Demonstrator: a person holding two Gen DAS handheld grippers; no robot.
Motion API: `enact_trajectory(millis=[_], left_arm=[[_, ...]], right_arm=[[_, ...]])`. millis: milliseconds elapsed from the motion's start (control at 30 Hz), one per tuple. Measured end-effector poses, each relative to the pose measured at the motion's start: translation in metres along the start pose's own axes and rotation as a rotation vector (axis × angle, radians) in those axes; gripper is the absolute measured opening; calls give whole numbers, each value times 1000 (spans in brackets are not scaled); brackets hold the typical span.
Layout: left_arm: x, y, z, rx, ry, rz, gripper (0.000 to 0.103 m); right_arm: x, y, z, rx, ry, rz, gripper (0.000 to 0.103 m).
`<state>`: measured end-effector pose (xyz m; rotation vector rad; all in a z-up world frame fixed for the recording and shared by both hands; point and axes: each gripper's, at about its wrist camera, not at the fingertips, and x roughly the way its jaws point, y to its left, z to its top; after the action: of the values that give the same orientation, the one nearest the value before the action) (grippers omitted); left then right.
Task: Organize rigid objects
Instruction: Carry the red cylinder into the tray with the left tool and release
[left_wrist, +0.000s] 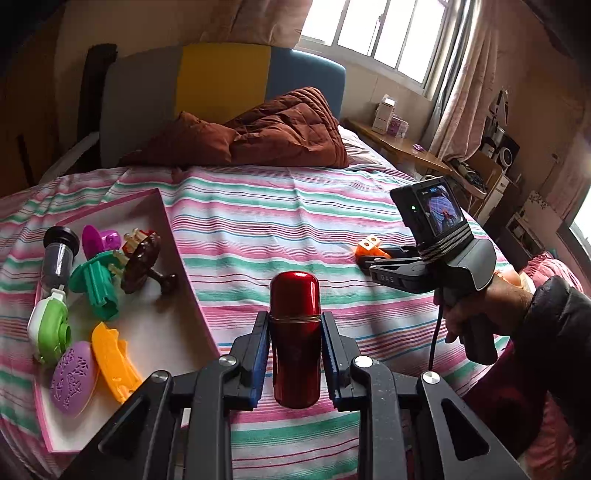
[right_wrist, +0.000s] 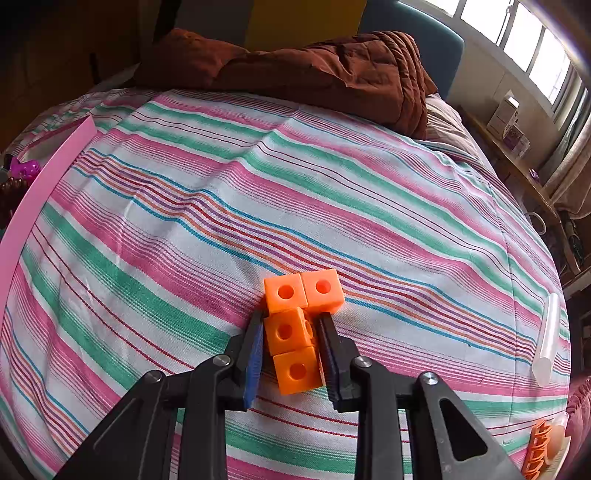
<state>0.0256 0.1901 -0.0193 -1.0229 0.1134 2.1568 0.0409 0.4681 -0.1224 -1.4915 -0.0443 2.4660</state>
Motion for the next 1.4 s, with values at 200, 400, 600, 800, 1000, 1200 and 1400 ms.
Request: enact_trajectory(millis=[200, 400, 600, 800, 1000, 1200, 1400], left_arm=[[-28, 59, -7, -129, -16, 70, 26], [-47, 115, -15, -267, -25, 141, 26], [-37, 121, -4, -307, -12, 97, 26], [-1, 110, 12, -297, 42, 60, 26], [29, 106, 9, -303, 123, 58, 27], [34, 110, 3, -293, 137, 96, 27], [17, 106, 5, -242, 87, 124, 29]], right_arm=[[0, 1, 0, -9, -2, -7, 28], [0, 3, 0, -22, -2, -18, 28], [0, 4, 1, -36, -2, -27, 28], [0, 5, 1, -47, -4, -33, 28], [0, 5, 2, -59, -5, -37, 28], [0, 5, 2, -65, -5, -39, 28], [0, 6, 2, -70, -7, -42, 28]])
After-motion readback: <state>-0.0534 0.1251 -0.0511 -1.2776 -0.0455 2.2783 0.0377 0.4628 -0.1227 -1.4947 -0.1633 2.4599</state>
